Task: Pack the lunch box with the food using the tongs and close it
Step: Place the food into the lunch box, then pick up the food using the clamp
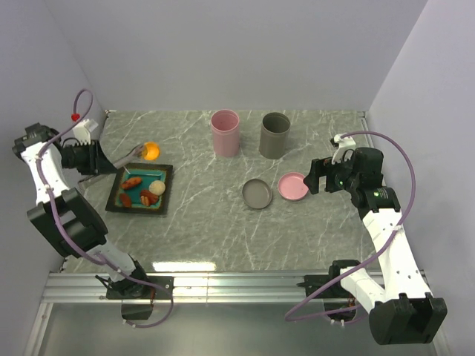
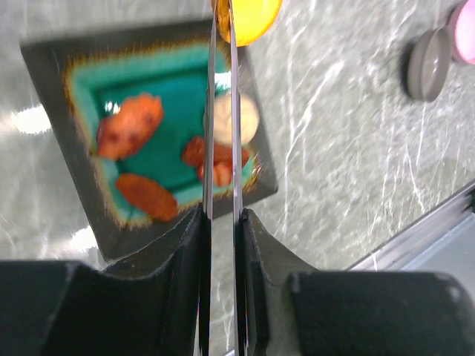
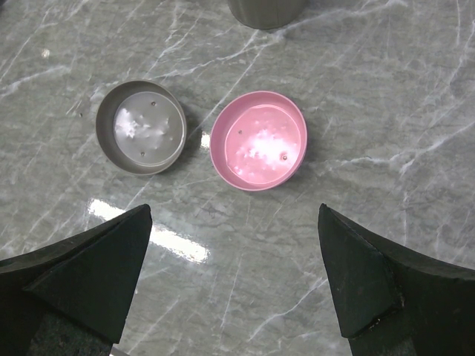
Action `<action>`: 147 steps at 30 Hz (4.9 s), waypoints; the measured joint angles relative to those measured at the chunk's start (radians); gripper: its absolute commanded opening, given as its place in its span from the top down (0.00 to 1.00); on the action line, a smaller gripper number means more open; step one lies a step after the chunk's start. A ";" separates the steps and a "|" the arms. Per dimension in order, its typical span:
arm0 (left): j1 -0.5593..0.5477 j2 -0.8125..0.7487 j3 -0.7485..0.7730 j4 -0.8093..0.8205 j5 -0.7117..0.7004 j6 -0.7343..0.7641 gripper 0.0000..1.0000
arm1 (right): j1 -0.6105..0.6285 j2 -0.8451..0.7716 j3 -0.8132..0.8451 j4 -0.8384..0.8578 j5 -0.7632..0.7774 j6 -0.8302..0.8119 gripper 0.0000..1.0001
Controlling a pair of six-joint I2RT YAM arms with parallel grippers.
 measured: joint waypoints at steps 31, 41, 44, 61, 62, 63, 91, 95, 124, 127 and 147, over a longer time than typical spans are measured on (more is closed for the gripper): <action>-0.694 0.145 0.341 0.437 -0.092 -0.810 0.98 | 0.000 -0.035 -0.002 0.000 0.004 -0.011 0.00; -0.705 0.210 0.375 0.440 -0.161 -0.820 0.89 | 0.000 -0.035 -0.004 0.000 0.008 -0.012 0.00; -0.705 0.214 0.375 0.435 -0.169 -0.818 0.84 | 0.000 -0.035 -0.008 0.000 0.012 -0.012 0.00; -0.705 0.214 0.378 0.421 -0.163 -0.776 0.50 | 0.000 -0.033 -0.008 0.000 0.023 -0.011 0.00; -0.705 0.214 0.382 0.415 -0.162 -0.775 0.50 | 0.000 -0.033 -0.008 0.000 0.023 -0.011 0.00; -0.705 0.214 0.385 0.413 -0.161 -0.774 0.50 | 0.000 -0.033 -0.008 0.000 0.023 -0.011 0.00; -0.311 -0.332 -0.171 0.000 -0.290 -0.114 0.45 | 0.000 -0.033 -0.008 -0.007 0.017 -0.011 0.00; -0.311 -0.396 -0.229 0.005 -0.349 -0.076 0.44 | 0.000 -0.032 -0.008 -0.006 0.009 -0.011 0.00; -0.311 -0.284 -0.281 0.114 -0.470 -0.043 0.43 | 0.000 -0.026 -0.008 -0.007 0.004 -0.011 0.00; -0.311 -0.264 -0.286 0.124 -0.475 -0.043 0.43 | 0.000 -0.026 -0.008 -0.007 0.004 -0.011 0.00; -0.311 -0.246 -0.294 0.100 -0.445 -0.043 0.43 | 0.000 -0.026 -0.008 -0.007 0.005 -0.011 0.00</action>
